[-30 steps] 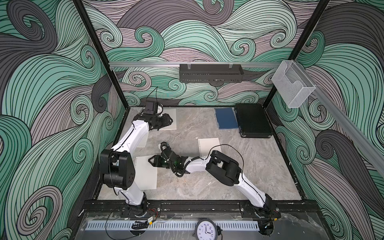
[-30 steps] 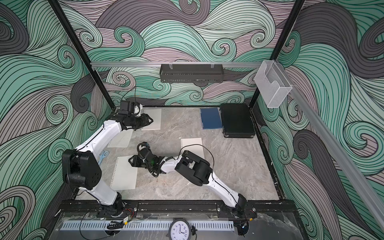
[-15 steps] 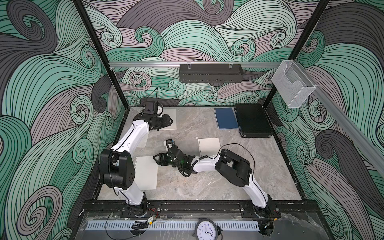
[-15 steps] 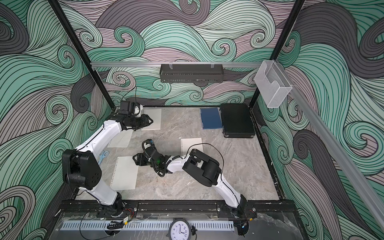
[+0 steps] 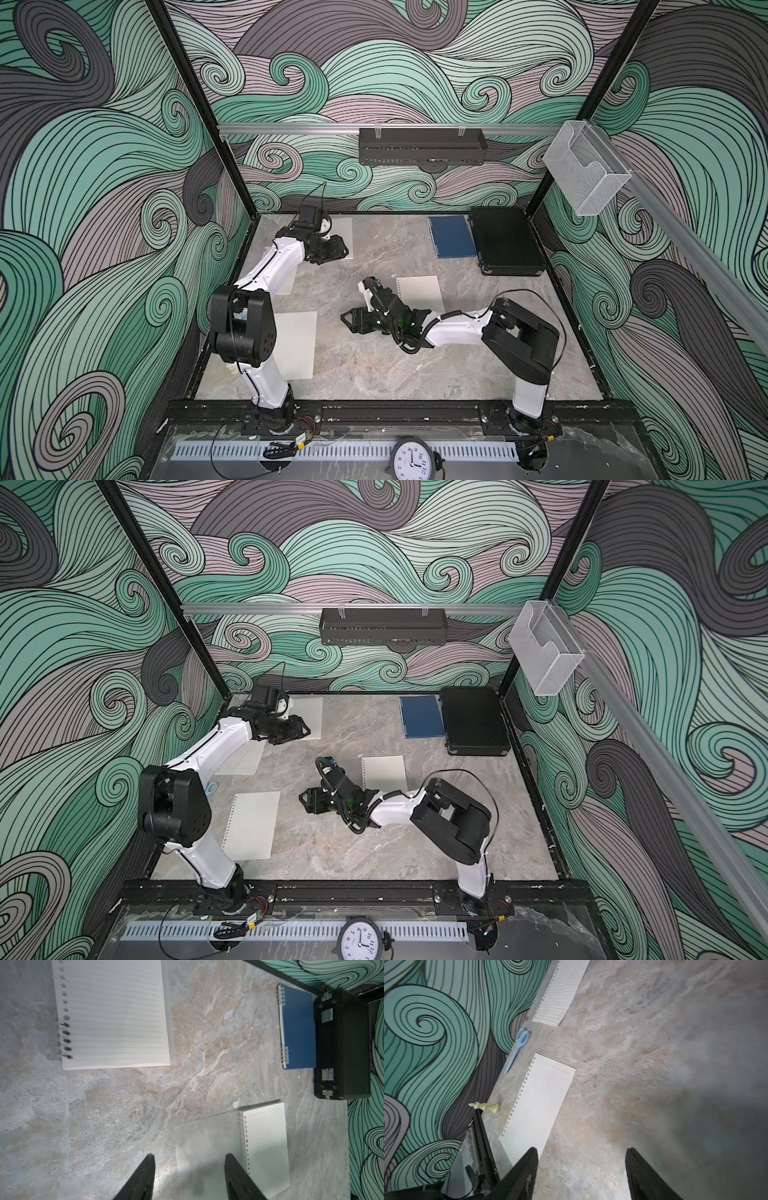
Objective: Tear off pages from different notebooks
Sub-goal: Place the paper at the center of the board, then adjust the notebook at the center of the board.
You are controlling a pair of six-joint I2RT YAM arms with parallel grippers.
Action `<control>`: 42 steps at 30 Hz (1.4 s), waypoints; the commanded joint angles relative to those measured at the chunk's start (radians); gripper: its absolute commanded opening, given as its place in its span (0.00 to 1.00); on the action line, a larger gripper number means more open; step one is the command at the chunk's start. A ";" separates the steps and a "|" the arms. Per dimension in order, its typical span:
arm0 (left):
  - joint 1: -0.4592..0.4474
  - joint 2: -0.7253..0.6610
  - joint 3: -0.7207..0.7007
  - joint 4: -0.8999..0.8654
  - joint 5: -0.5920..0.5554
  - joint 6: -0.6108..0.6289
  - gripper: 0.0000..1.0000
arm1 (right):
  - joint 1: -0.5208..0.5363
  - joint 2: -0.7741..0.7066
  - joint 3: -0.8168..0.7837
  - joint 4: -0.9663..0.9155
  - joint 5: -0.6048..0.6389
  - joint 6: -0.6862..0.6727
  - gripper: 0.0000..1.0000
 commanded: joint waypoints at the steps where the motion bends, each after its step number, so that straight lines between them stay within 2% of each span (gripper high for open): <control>1: -0.029 0.057 0.058 -0.020 0.029 0.024 0.54 | -0.004 -0.049 -0.039 -0.068 0.022 -0.034 0.68; 8: -0.093 0.210 0.197 -0.084 0.086 0.070 0.54 | -0.036 -0.184 -0.126 -0.155 0.028 -0.077 0.69; 11: -0.116 0.273 0.259 -0.107 0.115 0.082 0.54 | -0.062 -0.249 -0.196 -0.172 0.007 -0.048 0.73; 17: -0.162 0.393 0.384 -0.144 0.191 0.106 0.54 | -0.152 -0.359 -0.366 -0.205 -0.075 0.069 0.75; 23: -0.197 0.507 0.501 -0.175 0.243 0.127 0.54 | -0.220 -0.490 -0.421 -0.412 -0.096 0.038 0.79; 27: -0.214 0.582 0.578 -0.197 0.275 0.134 0.54 | -0.277 -0.561 -0.470 -0.454 -0.109 0.055 0.84; 35: -0.237 0.663 0.621 -0.220 0.294 0.134 0.54 | -0.336 -0.558 -0.497 -0.465 -0.123 0.071 0.84; 42: -0.239 0.641 0.524 -0.211 0.275 0.158 0.53 | -0.408 -0.469 -0.441 -0.466 -0.140 0.006 0.84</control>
